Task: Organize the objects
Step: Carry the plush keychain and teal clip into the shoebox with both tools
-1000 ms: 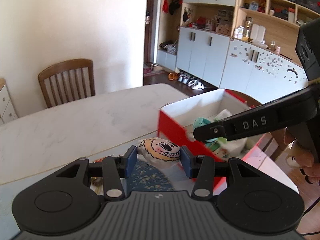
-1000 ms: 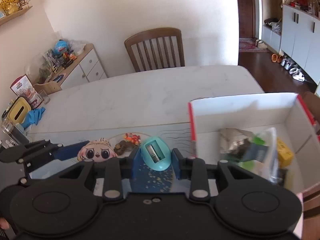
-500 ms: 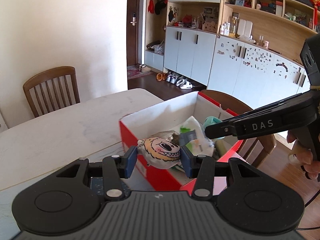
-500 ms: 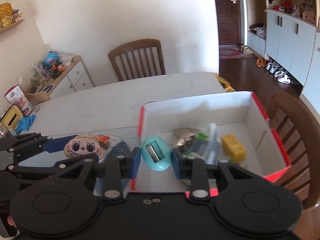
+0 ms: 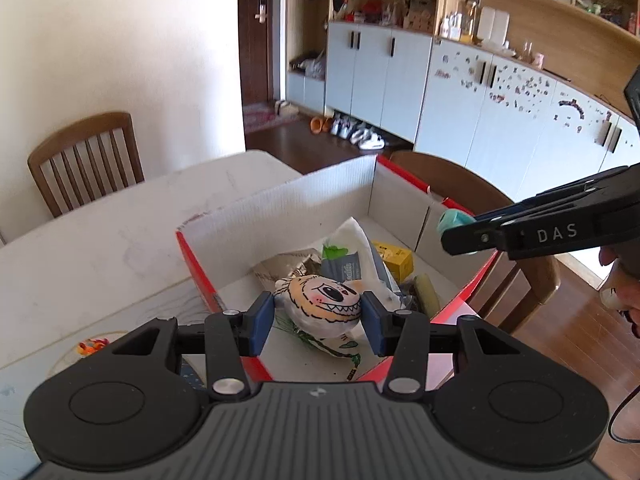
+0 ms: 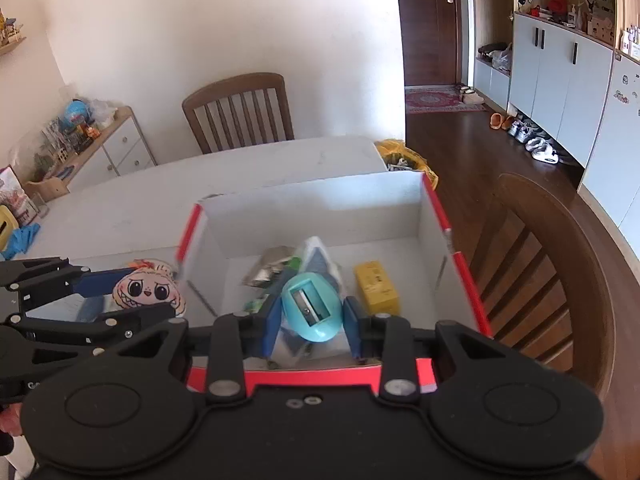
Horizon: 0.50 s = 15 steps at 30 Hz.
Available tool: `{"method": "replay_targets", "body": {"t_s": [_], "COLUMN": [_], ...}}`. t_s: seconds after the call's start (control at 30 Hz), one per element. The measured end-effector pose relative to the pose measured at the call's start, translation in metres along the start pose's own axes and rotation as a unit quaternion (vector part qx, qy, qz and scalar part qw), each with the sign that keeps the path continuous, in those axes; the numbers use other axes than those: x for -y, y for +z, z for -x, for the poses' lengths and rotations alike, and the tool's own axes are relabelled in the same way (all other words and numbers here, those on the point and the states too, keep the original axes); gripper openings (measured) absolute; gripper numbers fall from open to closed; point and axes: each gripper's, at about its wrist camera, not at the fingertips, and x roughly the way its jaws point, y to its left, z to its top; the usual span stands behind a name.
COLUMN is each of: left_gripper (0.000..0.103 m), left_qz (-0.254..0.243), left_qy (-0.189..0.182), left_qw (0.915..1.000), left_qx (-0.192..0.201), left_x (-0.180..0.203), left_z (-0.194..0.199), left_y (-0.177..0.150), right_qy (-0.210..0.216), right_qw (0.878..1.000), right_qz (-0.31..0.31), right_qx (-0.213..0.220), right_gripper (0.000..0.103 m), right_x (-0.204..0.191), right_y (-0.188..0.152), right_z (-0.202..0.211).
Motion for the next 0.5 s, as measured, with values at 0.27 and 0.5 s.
{"method": "replay_targets", "body": {"t_s": [0.27, 0.5], "left_gripper": [0.046, 0.047], "left_qz": [0.000, -0.006], "left_qy": [0.026, 0.040], "left_qw": [0.9994, 0.9979], "left_qx": [-0.024, -0.050], "left_x": [-0.004, -0.006], "left_z": [-0.041, -0.083], "left_y": [0.019, 0.029], "right_qy": [-0.008, -0.012], "right_qw": [0.999, 0.997], "right_qz": [0.024, 0.061], "right_qx": [-0.024, -0.050], "right_gripper": [0.032, 0.032], "right_x": [0.020, 0.018], "right_y": [0.007, 0.011], "right_z": [-0.035, -0.075]}}
